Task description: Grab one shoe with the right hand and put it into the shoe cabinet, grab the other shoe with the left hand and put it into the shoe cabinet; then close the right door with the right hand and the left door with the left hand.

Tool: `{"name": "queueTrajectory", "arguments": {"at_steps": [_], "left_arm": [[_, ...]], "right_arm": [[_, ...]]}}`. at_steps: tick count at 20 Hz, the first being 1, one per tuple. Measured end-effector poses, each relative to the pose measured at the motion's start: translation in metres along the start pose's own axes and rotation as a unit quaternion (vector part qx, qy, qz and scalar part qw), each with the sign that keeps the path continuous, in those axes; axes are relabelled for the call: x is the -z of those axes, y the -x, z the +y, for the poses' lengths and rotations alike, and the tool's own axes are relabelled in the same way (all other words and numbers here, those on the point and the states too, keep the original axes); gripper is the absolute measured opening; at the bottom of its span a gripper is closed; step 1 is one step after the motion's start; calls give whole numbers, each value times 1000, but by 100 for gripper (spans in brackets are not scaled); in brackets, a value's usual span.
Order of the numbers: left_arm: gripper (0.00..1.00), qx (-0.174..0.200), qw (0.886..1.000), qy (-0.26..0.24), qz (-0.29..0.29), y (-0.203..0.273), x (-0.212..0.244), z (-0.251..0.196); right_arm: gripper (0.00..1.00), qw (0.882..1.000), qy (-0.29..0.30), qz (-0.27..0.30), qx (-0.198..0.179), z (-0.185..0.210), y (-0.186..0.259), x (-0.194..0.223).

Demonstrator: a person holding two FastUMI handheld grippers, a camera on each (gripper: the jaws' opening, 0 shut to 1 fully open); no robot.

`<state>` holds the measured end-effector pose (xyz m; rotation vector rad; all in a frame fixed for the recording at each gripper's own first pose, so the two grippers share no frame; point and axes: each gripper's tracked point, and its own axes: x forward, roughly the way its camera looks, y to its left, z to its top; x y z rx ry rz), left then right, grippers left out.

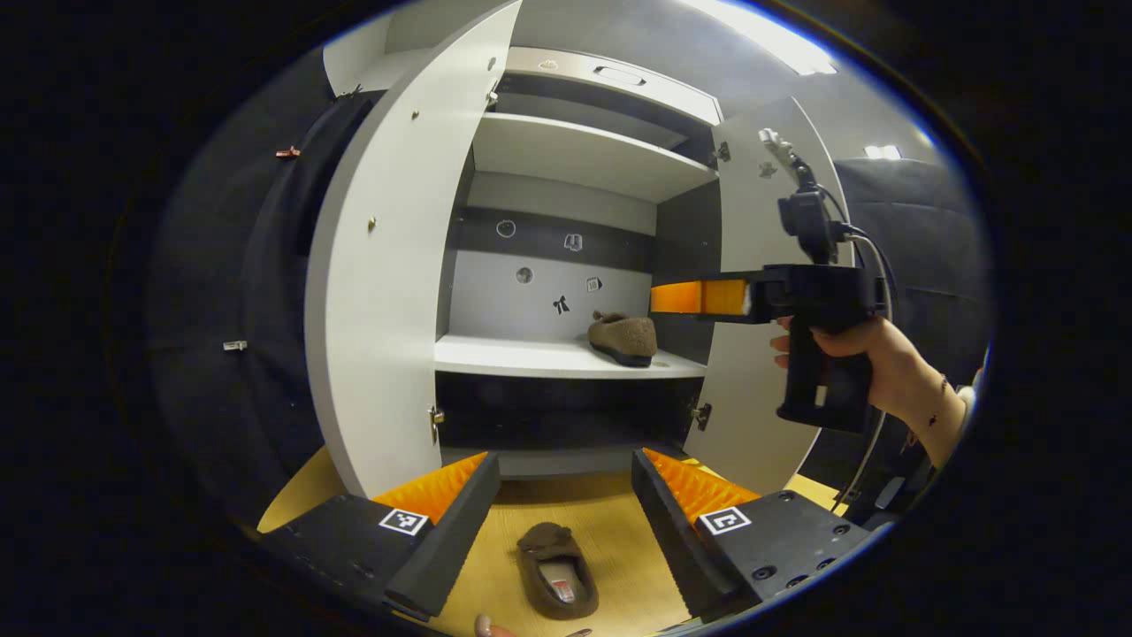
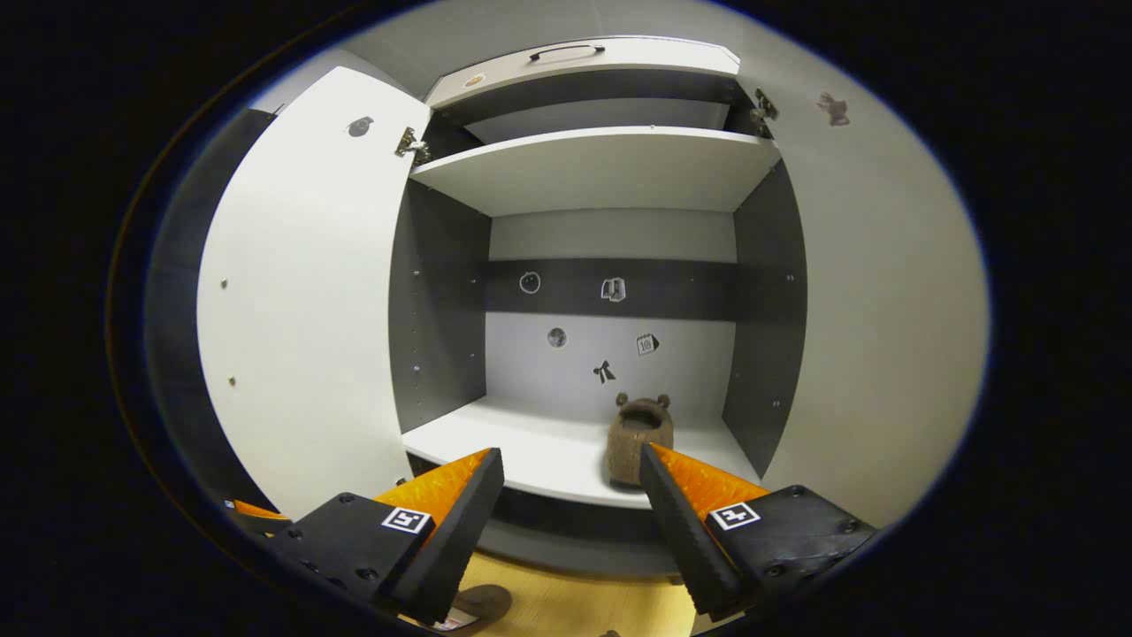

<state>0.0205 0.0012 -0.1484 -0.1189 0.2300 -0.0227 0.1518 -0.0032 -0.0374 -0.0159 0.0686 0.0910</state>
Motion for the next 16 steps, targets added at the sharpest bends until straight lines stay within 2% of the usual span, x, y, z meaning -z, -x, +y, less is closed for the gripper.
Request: {"name": "queueTrajectory", "arguments": {"at_steps": [2,5,9,12,16], "left_arm": [[95,-17,1000,4,21,-14,33,13],[95,-17,997,24,78,-30,105,18],[93,-19,985,53,163,-52,197,24],[92,-31,978,61,200,-70,238,32],[90,-55,976,36,207,-90,256,51]], "right_arm": [[99,1000,-6,-7,6,2,18,19],[98,1000,-23,0,11,1,34,47],[99,1000,-10,18,1,-8,42,70],[98,1000,-8,27,-5,-17,43,82],[99,999,-14,41,-12,-28,38,95]]}}
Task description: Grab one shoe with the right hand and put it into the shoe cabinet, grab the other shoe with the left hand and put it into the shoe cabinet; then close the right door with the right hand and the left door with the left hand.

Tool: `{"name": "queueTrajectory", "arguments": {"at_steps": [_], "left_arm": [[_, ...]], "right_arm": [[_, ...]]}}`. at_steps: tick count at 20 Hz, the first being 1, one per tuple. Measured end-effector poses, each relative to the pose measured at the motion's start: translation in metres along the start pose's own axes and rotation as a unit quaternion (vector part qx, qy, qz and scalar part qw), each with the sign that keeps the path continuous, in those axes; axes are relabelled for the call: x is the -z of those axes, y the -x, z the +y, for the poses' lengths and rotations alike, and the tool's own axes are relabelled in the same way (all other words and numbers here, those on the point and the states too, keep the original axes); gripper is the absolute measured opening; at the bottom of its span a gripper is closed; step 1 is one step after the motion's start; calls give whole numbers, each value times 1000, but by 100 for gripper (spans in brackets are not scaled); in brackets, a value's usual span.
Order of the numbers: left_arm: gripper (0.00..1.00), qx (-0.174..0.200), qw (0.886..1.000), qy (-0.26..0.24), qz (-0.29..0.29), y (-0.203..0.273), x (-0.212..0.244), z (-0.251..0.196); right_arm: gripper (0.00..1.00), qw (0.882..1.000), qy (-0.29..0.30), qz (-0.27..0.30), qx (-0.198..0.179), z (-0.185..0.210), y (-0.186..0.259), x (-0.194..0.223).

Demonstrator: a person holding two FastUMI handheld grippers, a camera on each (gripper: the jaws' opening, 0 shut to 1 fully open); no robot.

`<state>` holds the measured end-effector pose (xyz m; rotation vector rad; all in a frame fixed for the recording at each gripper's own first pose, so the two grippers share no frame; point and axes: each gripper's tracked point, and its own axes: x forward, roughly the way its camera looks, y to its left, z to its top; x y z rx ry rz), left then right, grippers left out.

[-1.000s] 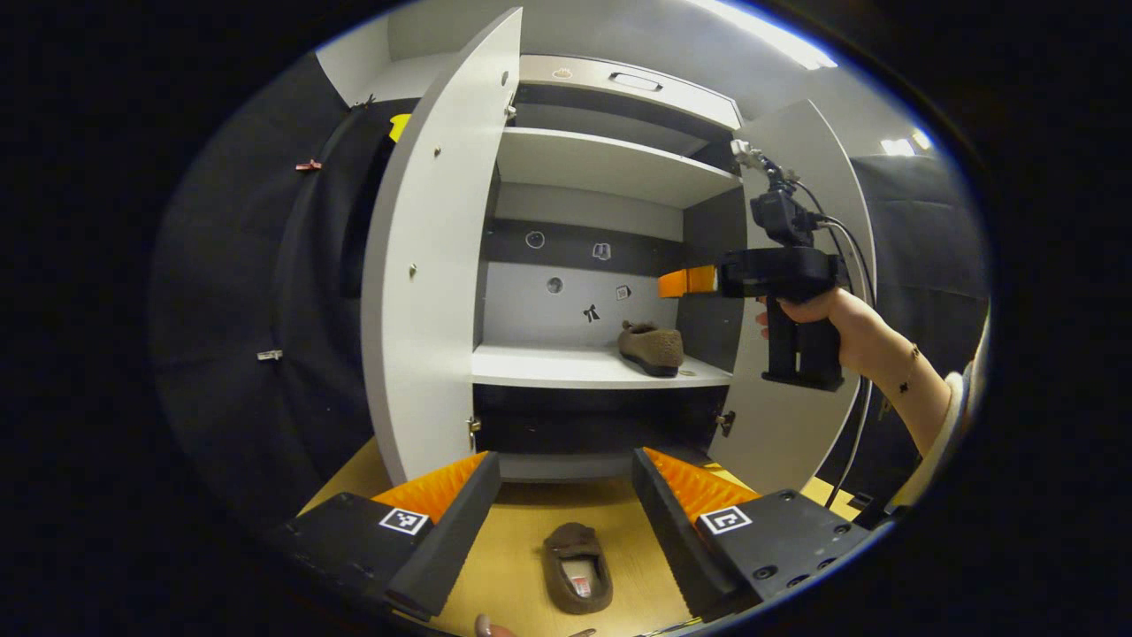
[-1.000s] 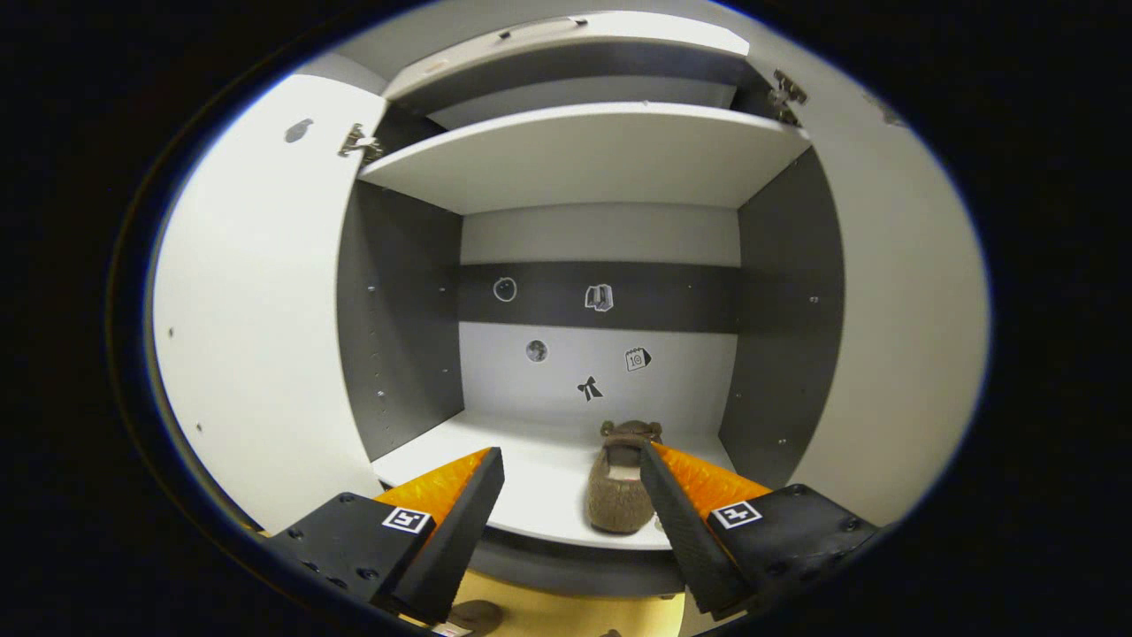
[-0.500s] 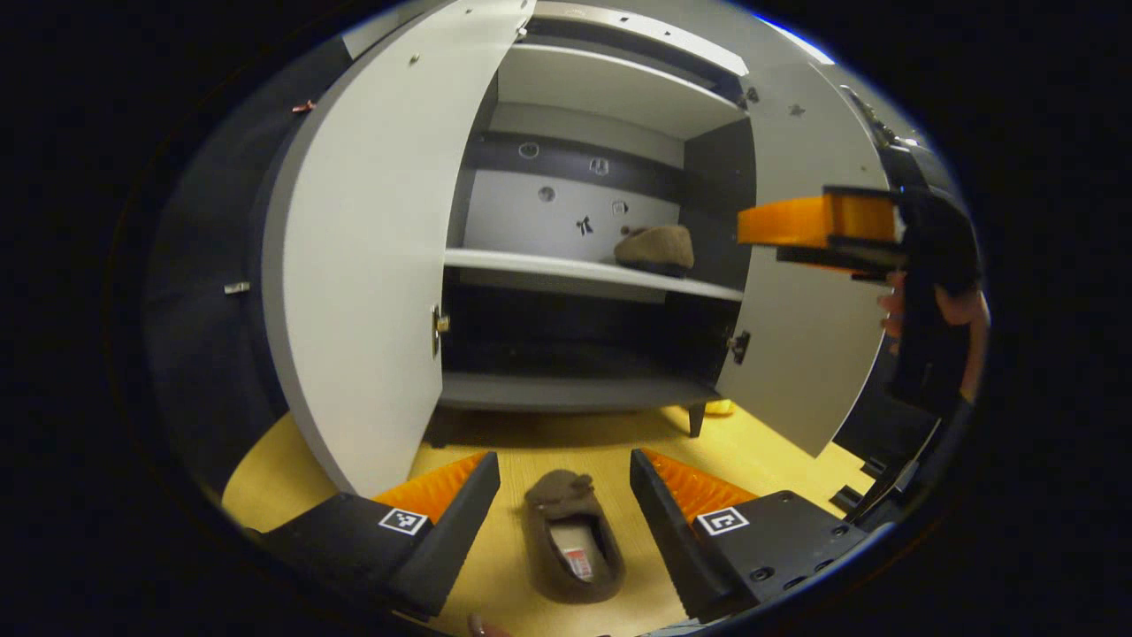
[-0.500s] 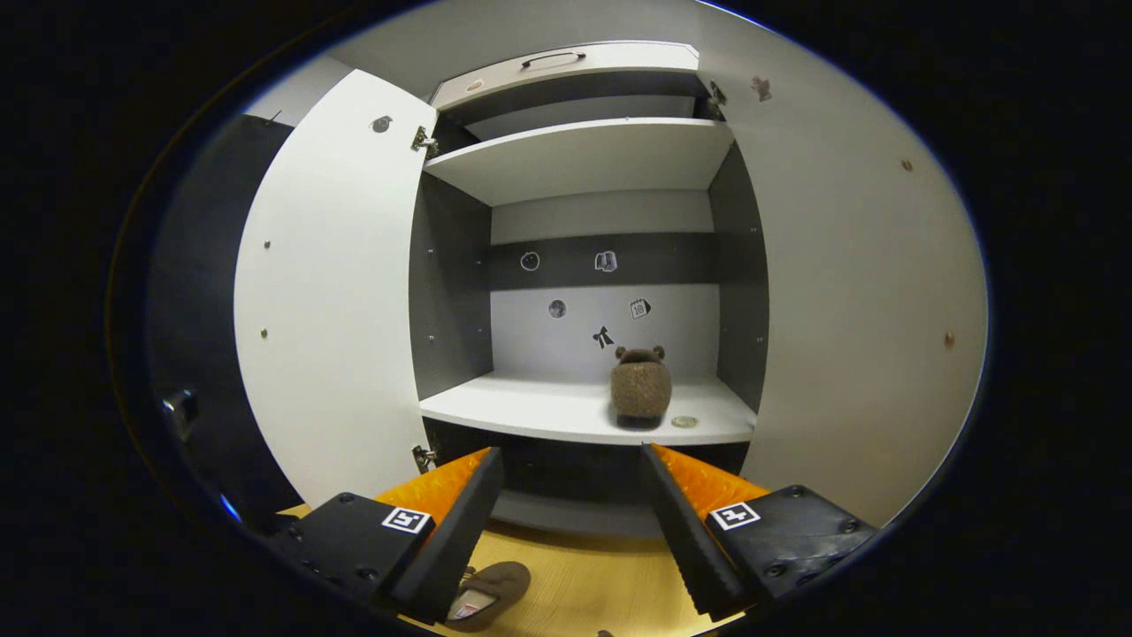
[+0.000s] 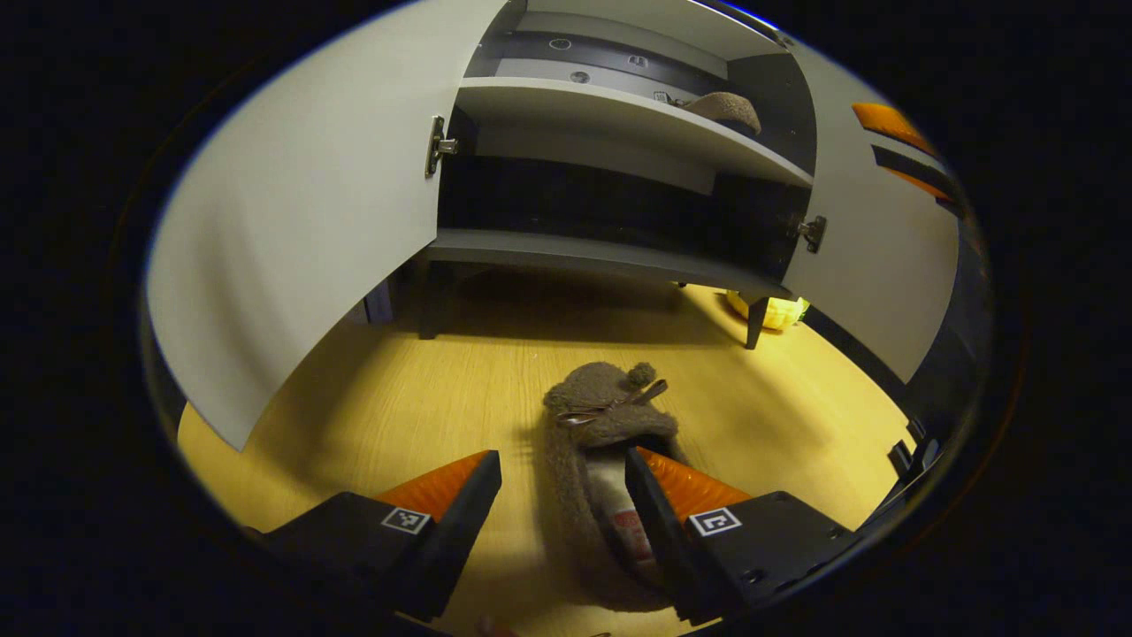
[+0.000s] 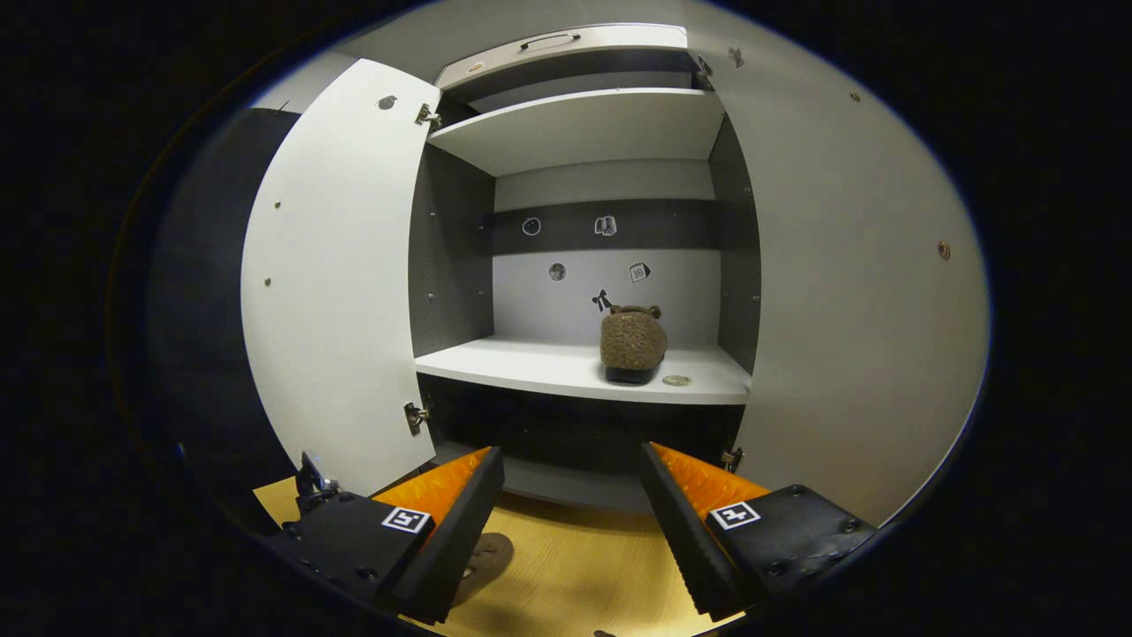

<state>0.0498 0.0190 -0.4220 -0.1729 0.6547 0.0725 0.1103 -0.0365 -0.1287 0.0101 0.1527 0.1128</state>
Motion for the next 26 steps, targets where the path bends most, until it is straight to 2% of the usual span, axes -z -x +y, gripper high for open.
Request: {"name": "queueTrajectory", "arguments": {"at_steps": [1,2,3,5,6,9,11,14,15,16,18,20,22,26], "left_arm": [[90,-3,1000,-1,4,-5,2,2],[82,-3,1000,0,6,-11,3,2],[79,-4,1000,4,6,-16,4,3],[79,-2,1000,13,7,-26,7,4],[75,1,1000,16,7,-30,7,3],[70,7,1000,12,5,-43,3,0],[59,17,1000,1,3,-50,-1,-6],[29,1,999,-34,7,-57,-5,-3],[25,-2,999,-43,7,-58,-6,-1],[15,-3,999,-46,8,-58,-8,1],[5,-7,999,-37,12,-56,-9,2],[5,-12,999,-37,10,-47,-20,2],[5,-21,998,-56,-14,-29,-55,-1],[5,-59,991,-82,-88,23,-160,-3]], "right_arm": [[99,1000,-3,3,-1,-3,-3,3],[98,1000,-5,7,-3,-5,-5,6],[98,1000,-6,10,-6,-7,-8,9],[99,1000,-5,20,-10,-11,-13,17],[99,1000,-5,28,-12,-13,-17,23],[99,998,-17,50,-23,-14,-25,40],[99,997,-18,65,-27,-14,-30,51],[99,996,-20,79,-39,-12,-34,61],[99,996,-20,83,-41,-12,-34,63],[99,995,-19,86,-44,-11,-34,66],[99,995,-16,89,-48,-11,-35,67],[99,995,-13,90,-51,-10,-35,66],[99,994,-9,94,-53,-11,-38,68],[99,993,-11,100,-60,-11,-45,71]]}}
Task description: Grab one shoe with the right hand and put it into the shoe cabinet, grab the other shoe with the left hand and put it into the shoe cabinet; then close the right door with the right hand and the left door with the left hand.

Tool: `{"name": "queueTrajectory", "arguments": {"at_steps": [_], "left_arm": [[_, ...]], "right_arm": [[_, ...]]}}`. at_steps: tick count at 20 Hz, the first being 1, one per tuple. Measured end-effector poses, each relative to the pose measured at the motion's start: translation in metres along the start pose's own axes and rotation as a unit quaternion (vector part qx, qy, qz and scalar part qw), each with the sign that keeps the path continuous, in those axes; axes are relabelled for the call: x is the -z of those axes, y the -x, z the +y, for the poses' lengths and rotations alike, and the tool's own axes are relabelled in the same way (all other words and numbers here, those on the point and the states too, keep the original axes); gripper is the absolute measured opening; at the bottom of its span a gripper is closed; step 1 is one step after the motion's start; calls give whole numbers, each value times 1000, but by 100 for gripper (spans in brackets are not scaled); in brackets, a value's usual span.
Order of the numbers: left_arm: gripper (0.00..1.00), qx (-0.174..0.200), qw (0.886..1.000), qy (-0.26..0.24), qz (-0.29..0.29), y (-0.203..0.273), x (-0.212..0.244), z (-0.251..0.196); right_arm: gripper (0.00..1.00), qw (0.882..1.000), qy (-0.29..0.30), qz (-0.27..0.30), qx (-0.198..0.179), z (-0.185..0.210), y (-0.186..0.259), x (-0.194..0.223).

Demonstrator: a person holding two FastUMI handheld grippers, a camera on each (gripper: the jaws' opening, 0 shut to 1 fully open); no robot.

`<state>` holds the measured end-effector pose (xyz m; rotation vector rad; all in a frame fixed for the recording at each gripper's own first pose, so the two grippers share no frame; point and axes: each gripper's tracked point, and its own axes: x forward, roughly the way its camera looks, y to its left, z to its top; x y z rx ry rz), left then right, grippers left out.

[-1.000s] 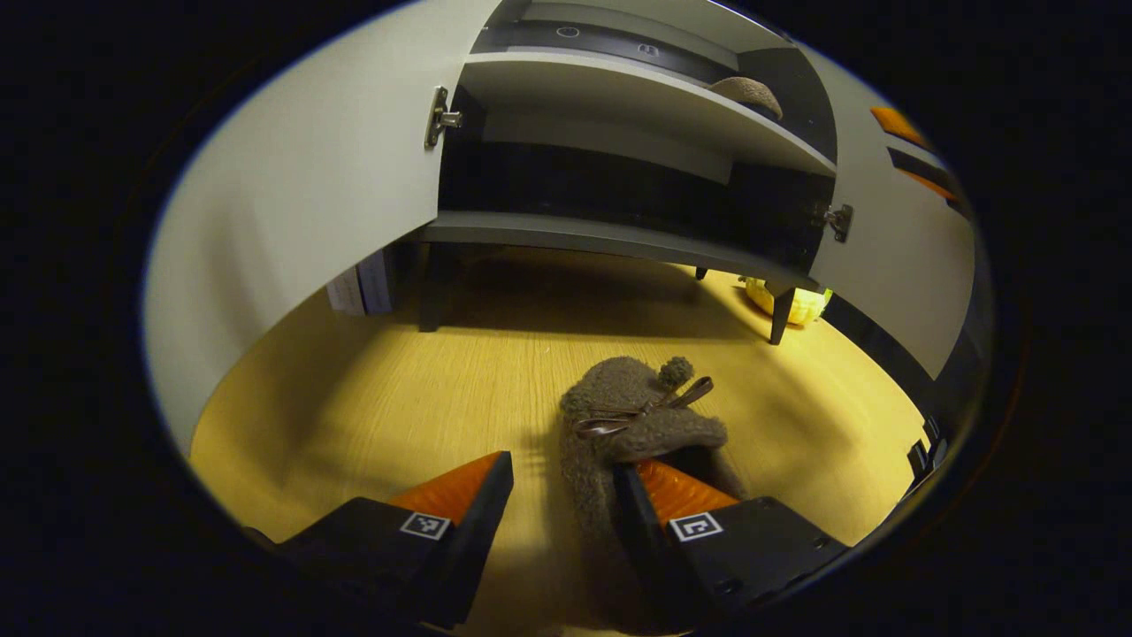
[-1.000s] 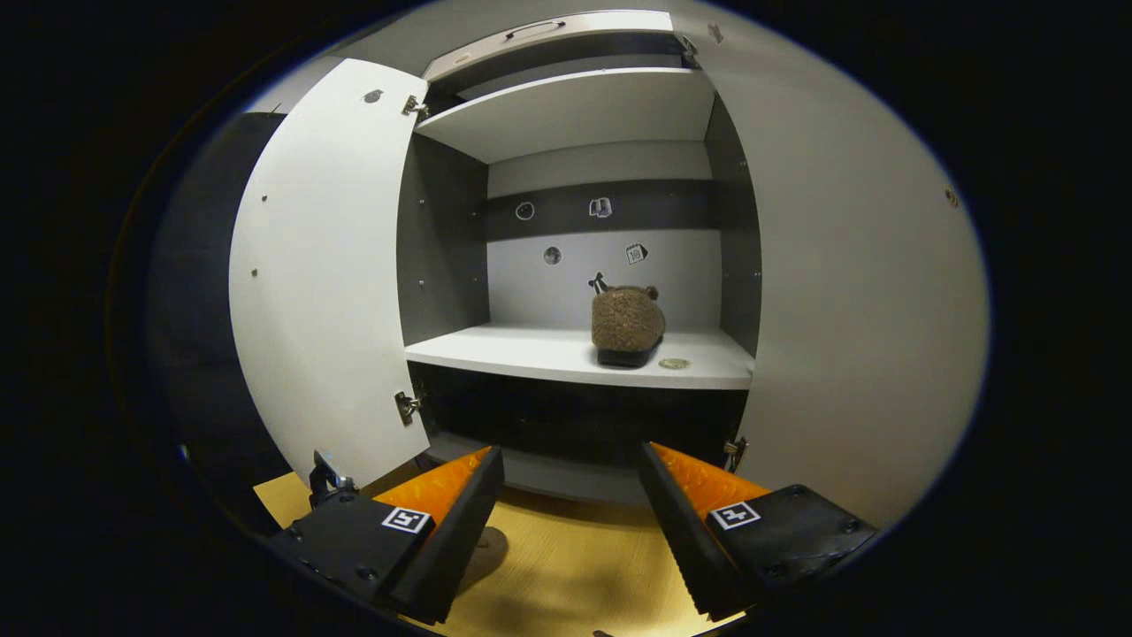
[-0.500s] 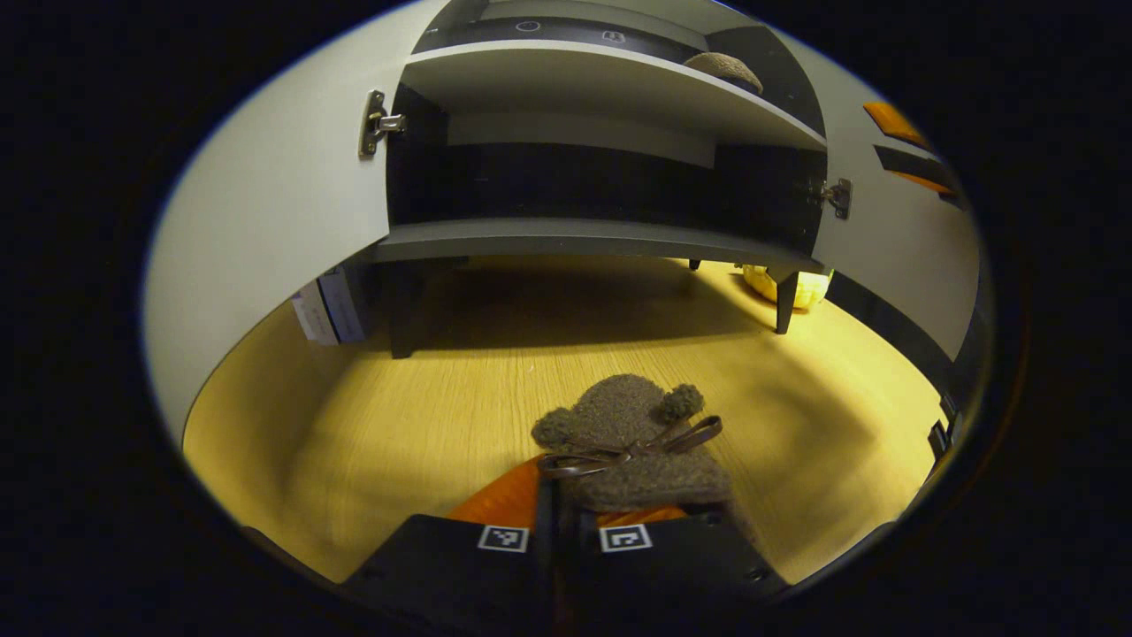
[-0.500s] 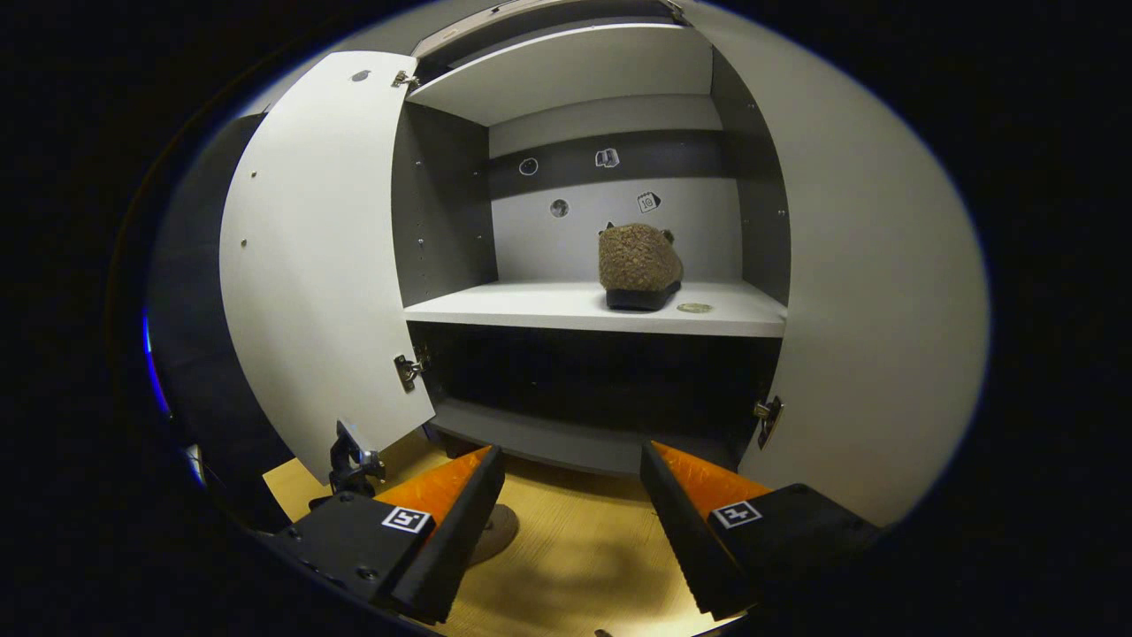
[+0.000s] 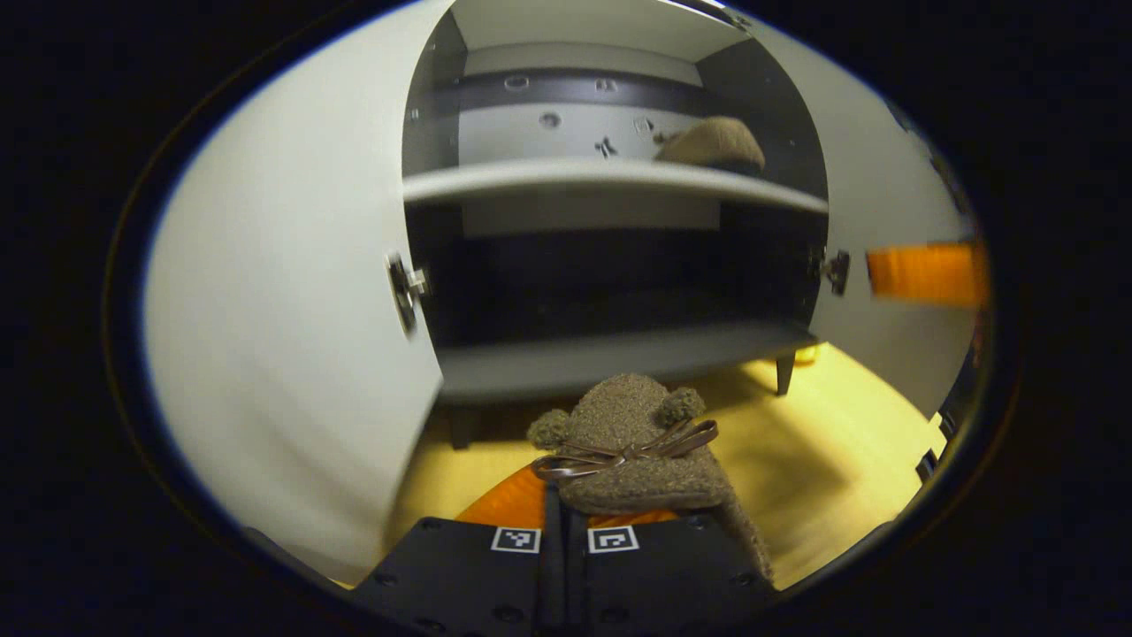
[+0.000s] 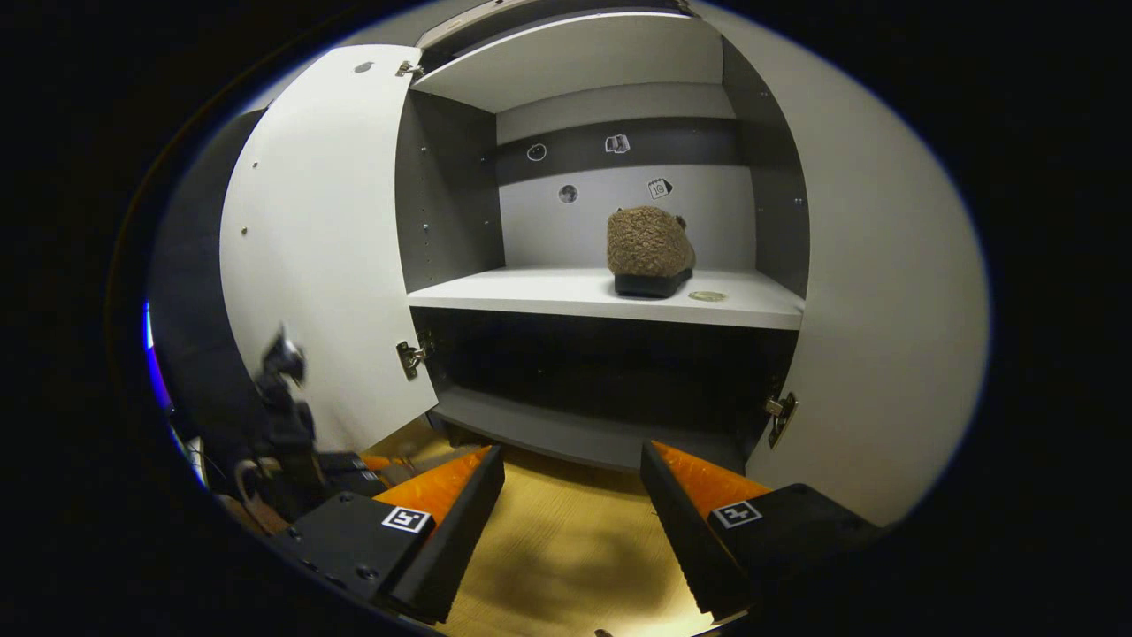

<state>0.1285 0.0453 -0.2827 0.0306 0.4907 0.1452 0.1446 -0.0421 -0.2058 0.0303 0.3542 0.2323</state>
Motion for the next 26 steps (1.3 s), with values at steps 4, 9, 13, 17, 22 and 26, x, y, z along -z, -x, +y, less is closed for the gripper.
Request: {"name": "queueTrajectory", "arguments": {"at_steps": [4,9,13,17,22,26], "left_arm": [[5,-27,998,-3,-56,19,-102,21],[5,-35,993,-1,-117,32,-214,23],[5,-37,988,-30,-148,10,-286,25],[5,-31,989,-19,-142,-45,-328,26],[5,-40,993,-18,-111,-123,-335,37],[5,-40,998,-34,-43,-178,-298,32]], "right_arm": [[99,999,42,2,-17,6,-6,-5],[98,997,72,-25,-26,10,-12,-28],[99,997,55,-37,-27,12,-11,-42],[99,998,47,-40,-28,10,-11,-49],[98,998,44,-37,-29,5,-20,-55],[99,999,32,-27,-34,6,-26,-54]]}}
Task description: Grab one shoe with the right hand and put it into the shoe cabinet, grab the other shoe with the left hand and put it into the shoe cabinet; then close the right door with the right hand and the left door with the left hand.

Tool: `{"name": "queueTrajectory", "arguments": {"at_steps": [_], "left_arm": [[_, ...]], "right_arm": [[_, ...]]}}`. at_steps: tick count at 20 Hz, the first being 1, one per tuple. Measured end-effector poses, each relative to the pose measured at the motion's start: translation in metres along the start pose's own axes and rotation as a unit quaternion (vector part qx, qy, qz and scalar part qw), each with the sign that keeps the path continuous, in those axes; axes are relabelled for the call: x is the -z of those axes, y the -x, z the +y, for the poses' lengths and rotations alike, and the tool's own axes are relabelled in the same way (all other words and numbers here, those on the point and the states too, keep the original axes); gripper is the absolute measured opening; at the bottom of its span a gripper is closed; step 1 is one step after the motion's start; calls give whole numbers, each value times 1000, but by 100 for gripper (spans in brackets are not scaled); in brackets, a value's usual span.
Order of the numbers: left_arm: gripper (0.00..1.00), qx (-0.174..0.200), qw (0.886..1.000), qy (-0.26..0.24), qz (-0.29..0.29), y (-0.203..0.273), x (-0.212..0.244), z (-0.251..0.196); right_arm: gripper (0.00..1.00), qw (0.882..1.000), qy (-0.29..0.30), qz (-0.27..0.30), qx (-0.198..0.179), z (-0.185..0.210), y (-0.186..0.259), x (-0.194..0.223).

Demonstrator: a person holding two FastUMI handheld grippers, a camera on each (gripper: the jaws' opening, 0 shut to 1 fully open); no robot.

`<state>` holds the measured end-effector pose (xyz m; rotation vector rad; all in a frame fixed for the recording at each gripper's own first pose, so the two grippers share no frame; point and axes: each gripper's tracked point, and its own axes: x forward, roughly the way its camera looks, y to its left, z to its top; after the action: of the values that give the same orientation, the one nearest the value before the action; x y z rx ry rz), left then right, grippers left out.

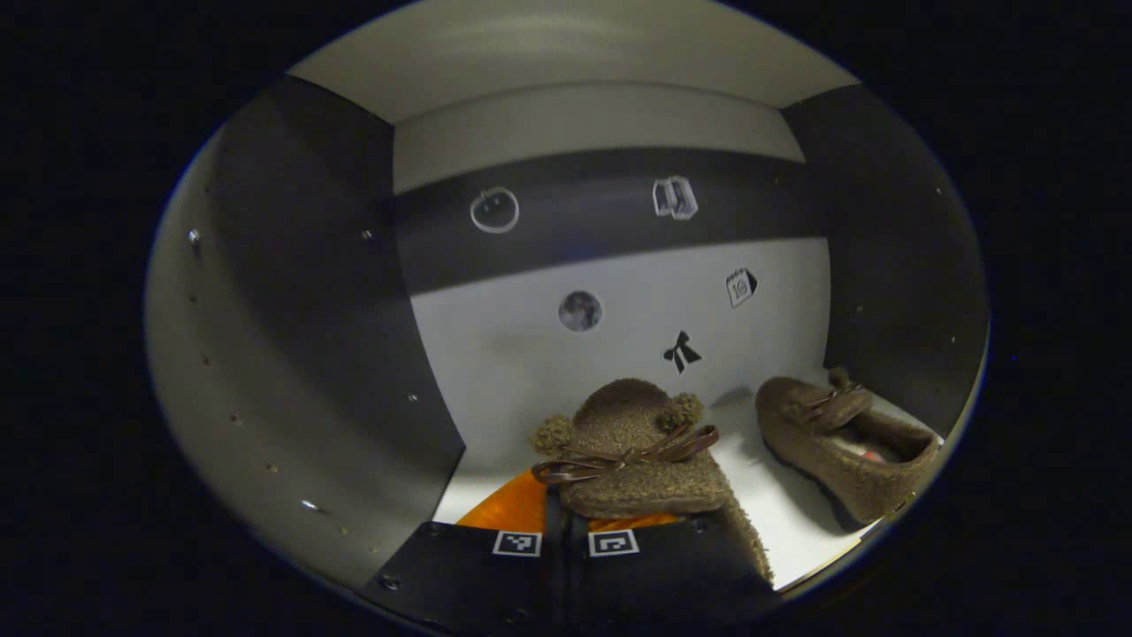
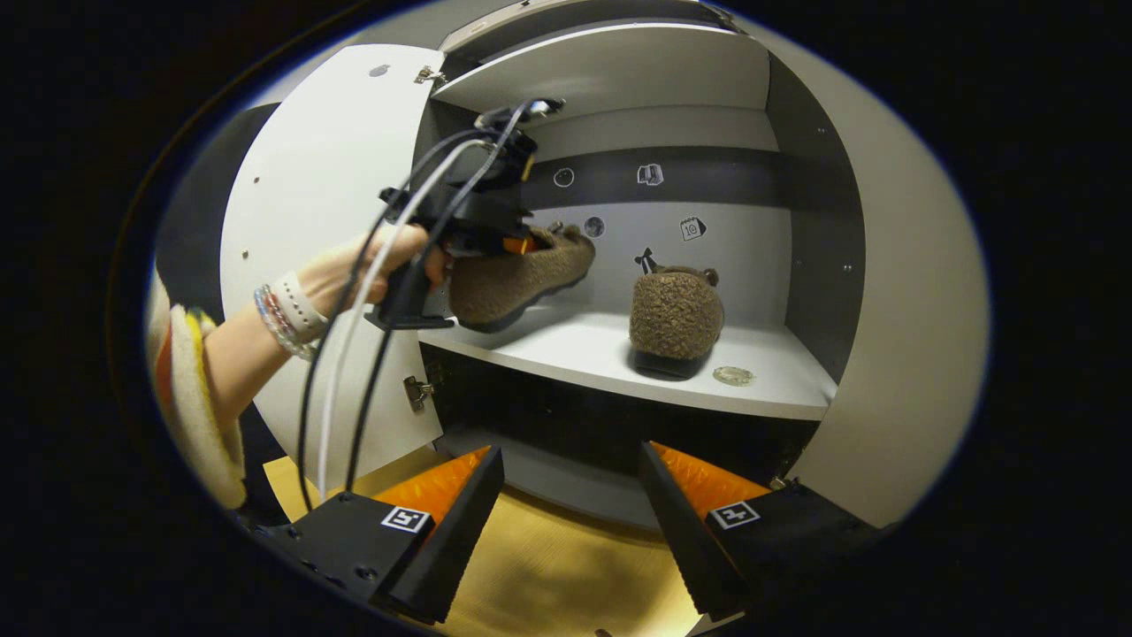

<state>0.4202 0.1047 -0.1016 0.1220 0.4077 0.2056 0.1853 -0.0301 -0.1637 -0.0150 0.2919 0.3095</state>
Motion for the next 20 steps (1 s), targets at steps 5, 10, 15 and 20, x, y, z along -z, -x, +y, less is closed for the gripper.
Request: {"name": "queueTrajectory", "arguments": {"at_steps": [5,10,15,20], "left_arm": [[5,-13,999,17,26,-15,21,12],[18,-21,999,19,32,-16,29,16],[78,-41,998,37,16,0,30,32],[98,-40,999,24,13,33,34,38]], "right_arm": [[98,1000,-2,8,-1,-1,0,6],[99,1000,-8,18,-13,9,0,12],[99,999,-10,28,-12,7,7,21],[98,1000,-9,25,-16,12,12,19]]}}
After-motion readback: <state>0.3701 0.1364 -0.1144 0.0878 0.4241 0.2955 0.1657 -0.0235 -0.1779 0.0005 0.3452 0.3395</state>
